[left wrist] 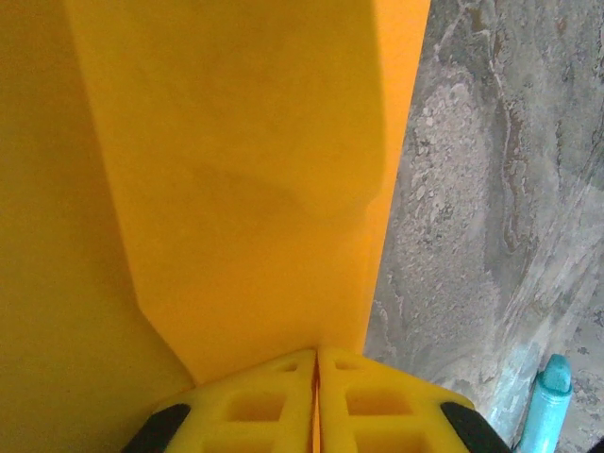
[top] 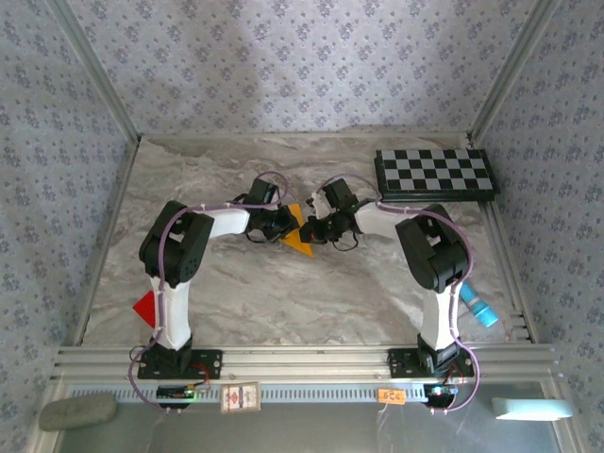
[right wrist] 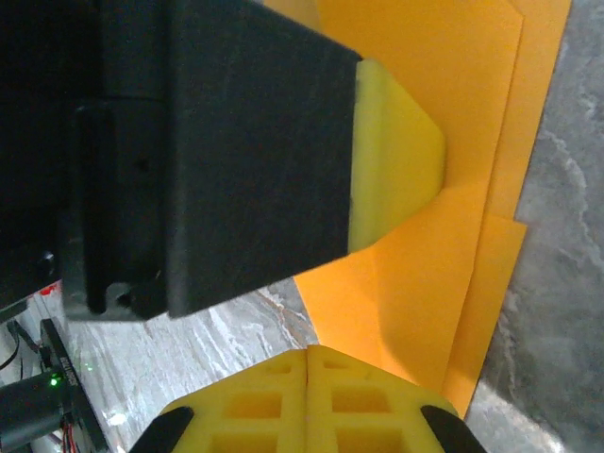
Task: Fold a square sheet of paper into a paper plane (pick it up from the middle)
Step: Fourth fold the wing at the center of the table.
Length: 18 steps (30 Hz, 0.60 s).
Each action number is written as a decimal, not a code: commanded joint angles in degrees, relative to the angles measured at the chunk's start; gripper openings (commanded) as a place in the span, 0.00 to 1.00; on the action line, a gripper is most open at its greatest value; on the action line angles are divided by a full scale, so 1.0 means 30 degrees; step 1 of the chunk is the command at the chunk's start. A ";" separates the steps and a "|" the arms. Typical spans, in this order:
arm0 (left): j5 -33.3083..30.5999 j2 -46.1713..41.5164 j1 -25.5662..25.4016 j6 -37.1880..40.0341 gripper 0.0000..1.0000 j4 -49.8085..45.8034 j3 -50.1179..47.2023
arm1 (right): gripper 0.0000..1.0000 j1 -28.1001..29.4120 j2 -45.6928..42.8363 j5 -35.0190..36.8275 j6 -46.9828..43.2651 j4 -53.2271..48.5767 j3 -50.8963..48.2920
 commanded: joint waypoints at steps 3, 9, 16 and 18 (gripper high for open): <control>-0.1108 0.1144 -0.0149 -0.0258 0.09 -0.1872 -0.0339 | 0.03 0.0021 0.0777 0.0068 -0.0018 -0.0603 0.0876; -0.1107 0.1145 -0.0136 -0.0361 0.09 -0.1844 -0.0400 | 0.03 -0.0039 0.1355 0.0735 0.0018 -0.0875 0.1108; -0.1165 0.1114 -0.0143 -0.0522 0.09 -0.1874 -0.0472 | 0.03 0.0012 0.1697 0.1442 -0.0341 -0.1592 0.0569; -0.1222 0.1130 -0.0148 -0.0580 0.09 -0.1873 -0.0490 | 0.03 -0.0023 0.1697 0.1464 -0.0405 -0.1761 0.0306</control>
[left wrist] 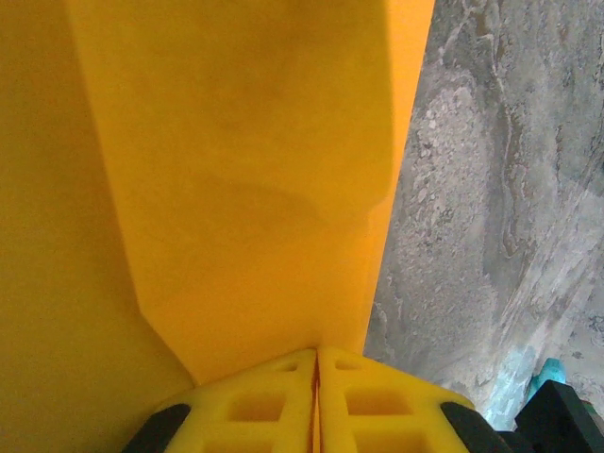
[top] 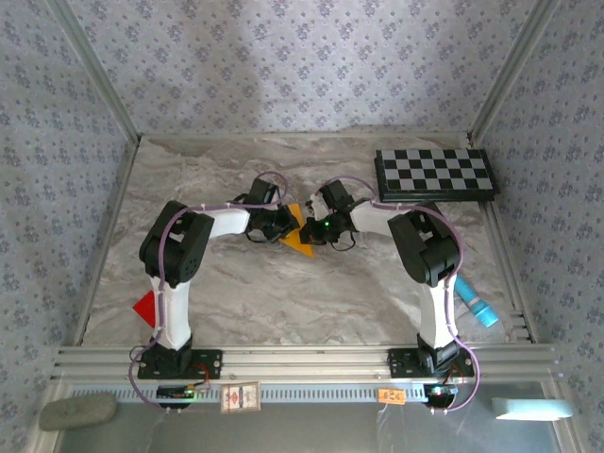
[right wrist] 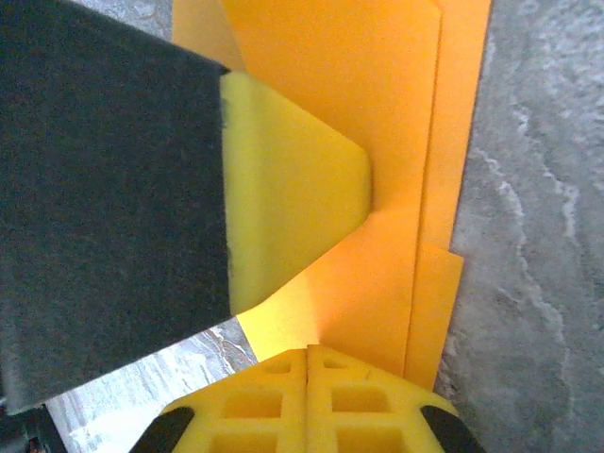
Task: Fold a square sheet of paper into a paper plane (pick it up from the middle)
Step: Fourth fold the wing at the center of the table.
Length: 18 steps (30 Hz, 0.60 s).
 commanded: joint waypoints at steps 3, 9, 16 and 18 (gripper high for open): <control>-0.1281 0.1190 -0.0113 -0.0245 0.09 -0.1990 -0.0487 | 0.03 -0.0088 0.0318 0.0582 -0.0440 -0.1724 -0.0531; -0.1422 0.1235 0.0009 -0.0275 0.08 -0.2153 -0.0576 | 0.03 -0.0113 -0.1169 0.0287 -0.0793 -0.2668 -0.2621; -0.1480 0.1145 0.0106 -0.0274 0.08 -0.2136 -0.0703 | 0.03 -0.0244 -0.3101 -0.0090 -0.1226 -0.3838 -0.4750; -0.1425 0.1147 0.0114 -0.0275 0.08 -0.2090 -0.0695 | 0.03 -0.0385 -0.3544 -0.0181 -0.1401 -0.4167 -0.5118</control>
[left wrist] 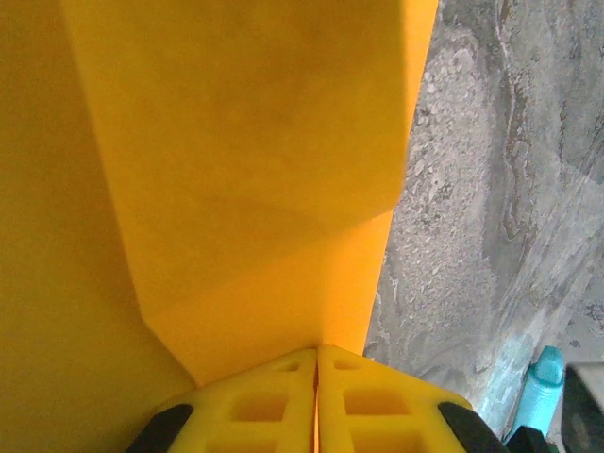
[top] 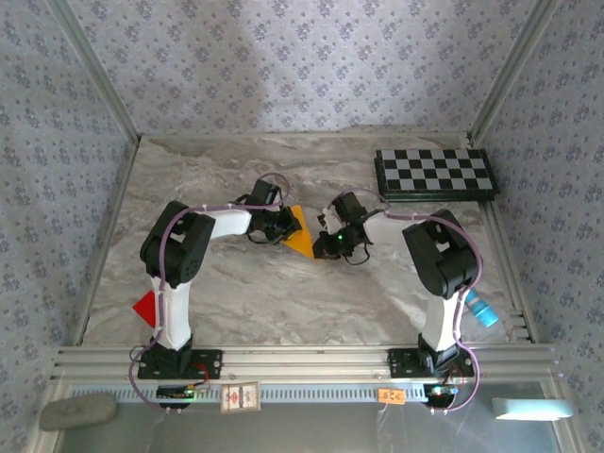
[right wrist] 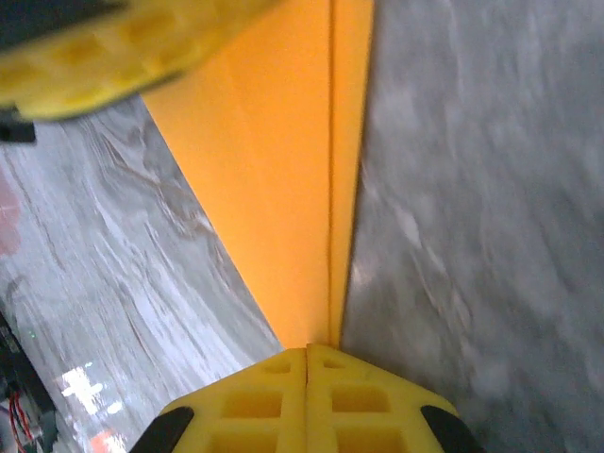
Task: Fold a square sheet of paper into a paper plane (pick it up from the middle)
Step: Fourth fold the wing at the center of the table.
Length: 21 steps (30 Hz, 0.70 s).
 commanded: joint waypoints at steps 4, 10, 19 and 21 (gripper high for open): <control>-0.1496 0.1066 0.0238 -0.0237 0.08 -0.1809 -0.0734 | 0.04 -0.0368 -0.1814 -0.0251 -0.0807 -0.3141 -0.1101; -0.1289 0.0969 0.0139 -0.0529 0.08 -0.1493 -0.0715 | 0.05 -0.0038 -0.2205 0.0414 -0.0465 -0.1896 0.0689; -0.0787 0.0692 0.0128 -0.1128 0.09 -0.0745 -0.0885 | 0.05 0.0452 0.1228 0.0936 -0.0242 -0.1066 0.3100; -0.0701 0.0603 0.0144 -0.1147 0.09 -0.0605 -0.0851 | 0.04 0.0539 0.1749 0.0830 -0.0445 -0.1333 0.3248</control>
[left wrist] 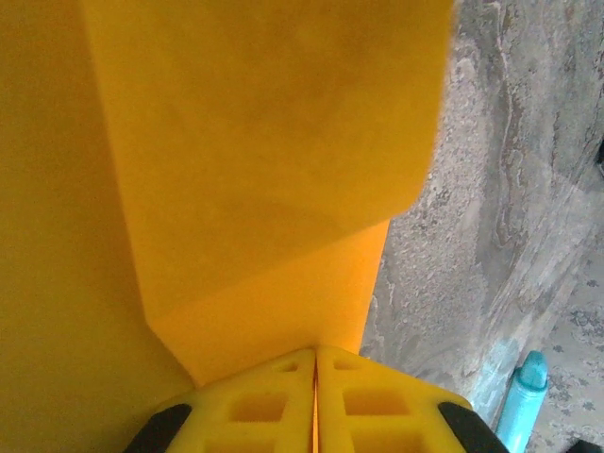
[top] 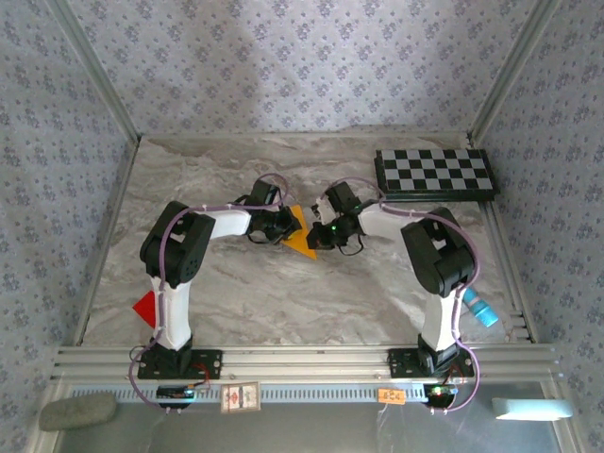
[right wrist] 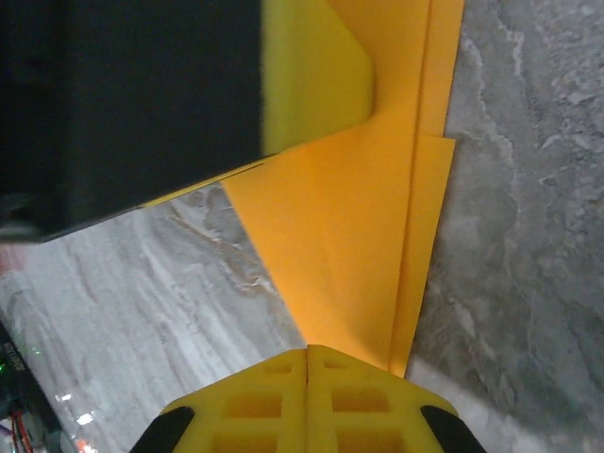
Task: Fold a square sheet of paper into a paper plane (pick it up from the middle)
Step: Fourth fold the wing at the center of the table.
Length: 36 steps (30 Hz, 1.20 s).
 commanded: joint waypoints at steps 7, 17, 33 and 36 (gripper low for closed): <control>-0.0609 0.0486 0.0206 0.0499 0.11 -0.0538 -0.0547 | 0.04 0.0211 0.1408 0.1433 -0.0759 -0.1513 0.0186; -0.0477 0.1378 0.1946 0.3660 0.16 -0.0133 -0.0171 | 0.03 -0.0242 0.1656 0.2513 -0.1445 -0.2863 -0.0921; -0.3336 0.3135 0.4270 0.8125 0.16 -0.5611 0.4705 | 0.03 -0.0301 0.1627 0.3409 -0.1328 -0.3606 -0.1117; -0.3857 0.3412 0.4514 0.8641 0.16 -0.6376 0.5464 | 0.03 -0.0297 0.1568 0.3411 -0.1358 -0.3694 -0.1132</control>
